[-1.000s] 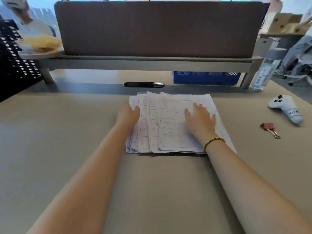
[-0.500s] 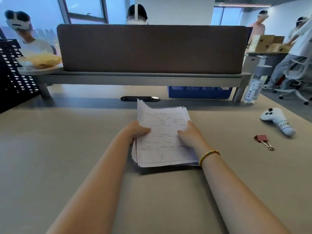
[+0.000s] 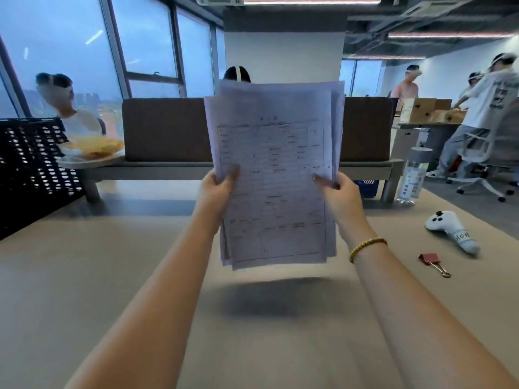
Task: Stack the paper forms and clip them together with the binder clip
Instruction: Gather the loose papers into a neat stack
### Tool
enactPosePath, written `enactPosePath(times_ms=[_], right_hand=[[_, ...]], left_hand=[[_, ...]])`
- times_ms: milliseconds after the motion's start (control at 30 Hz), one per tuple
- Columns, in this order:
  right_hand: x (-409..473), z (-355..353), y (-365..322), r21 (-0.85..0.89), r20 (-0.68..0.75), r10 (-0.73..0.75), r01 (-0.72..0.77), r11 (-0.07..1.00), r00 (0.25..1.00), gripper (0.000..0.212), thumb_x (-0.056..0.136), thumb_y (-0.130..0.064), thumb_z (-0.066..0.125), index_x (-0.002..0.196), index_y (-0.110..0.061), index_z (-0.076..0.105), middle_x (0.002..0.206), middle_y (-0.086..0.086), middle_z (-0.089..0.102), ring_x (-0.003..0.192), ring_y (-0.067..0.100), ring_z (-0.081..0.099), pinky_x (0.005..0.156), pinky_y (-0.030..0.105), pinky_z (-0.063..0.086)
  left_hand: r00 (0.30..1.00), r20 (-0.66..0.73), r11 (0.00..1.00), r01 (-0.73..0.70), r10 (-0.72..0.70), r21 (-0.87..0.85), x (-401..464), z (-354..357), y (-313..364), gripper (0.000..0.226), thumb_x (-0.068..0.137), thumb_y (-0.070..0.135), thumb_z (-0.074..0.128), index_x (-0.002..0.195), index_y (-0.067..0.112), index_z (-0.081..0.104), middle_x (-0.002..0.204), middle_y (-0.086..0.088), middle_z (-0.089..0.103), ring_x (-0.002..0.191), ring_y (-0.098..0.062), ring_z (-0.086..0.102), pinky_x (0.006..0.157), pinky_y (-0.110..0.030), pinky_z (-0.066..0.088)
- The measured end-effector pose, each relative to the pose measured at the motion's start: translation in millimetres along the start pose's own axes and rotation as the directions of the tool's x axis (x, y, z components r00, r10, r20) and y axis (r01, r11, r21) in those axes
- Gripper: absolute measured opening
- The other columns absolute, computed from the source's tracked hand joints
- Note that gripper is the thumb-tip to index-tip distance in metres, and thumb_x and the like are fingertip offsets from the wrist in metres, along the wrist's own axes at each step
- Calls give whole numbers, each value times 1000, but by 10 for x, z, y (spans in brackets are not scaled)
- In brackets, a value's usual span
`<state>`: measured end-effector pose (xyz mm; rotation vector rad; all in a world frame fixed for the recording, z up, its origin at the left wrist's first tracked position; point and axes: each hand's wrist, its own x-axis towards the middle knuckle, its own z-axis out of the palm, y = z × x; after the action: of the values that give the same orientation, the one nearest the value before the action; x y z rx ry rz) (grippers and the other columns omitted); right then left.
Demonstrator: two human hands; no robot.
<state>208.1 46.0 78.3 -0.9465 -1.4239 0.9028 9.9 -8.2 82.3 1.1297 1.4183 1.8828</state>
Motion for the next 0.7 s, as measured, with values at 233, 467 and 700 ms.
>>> enactPosePath(times_ms=[233,467,700], right_hand=[[-127,44,-263,122,-65,-132,139,983,989,33,90,-28,58,111,-2,56,96,1,61,80,3,57,51,7,48],[-75,-2,-435,159,-232,-252,293,943,939,55,89,-27,60,131,-4,32,107,1,50,89,6,56,57,5,51],[32,-41,-508,-40,-288,-325,327,944,901,41,94,-28,52,118,5,44,95,3,51,72,3,52,47,1,43]], left_hand=[[988,7,988,-152,152,-30,-165,103,370,14,83,30,65,85,15,65,79,4,66,71,-8,64,60,-17,58],[979,-8,978,-204,205,32,-178,125,477,15,83,33,64,78,19,60,73,10,60,66,-2,55,51,-9,48],[988,-1,988,-153,153,19,-187,143,421,22,85,34,61,69,19,60,71,7,62,63,-6,59,53,-15,53]])
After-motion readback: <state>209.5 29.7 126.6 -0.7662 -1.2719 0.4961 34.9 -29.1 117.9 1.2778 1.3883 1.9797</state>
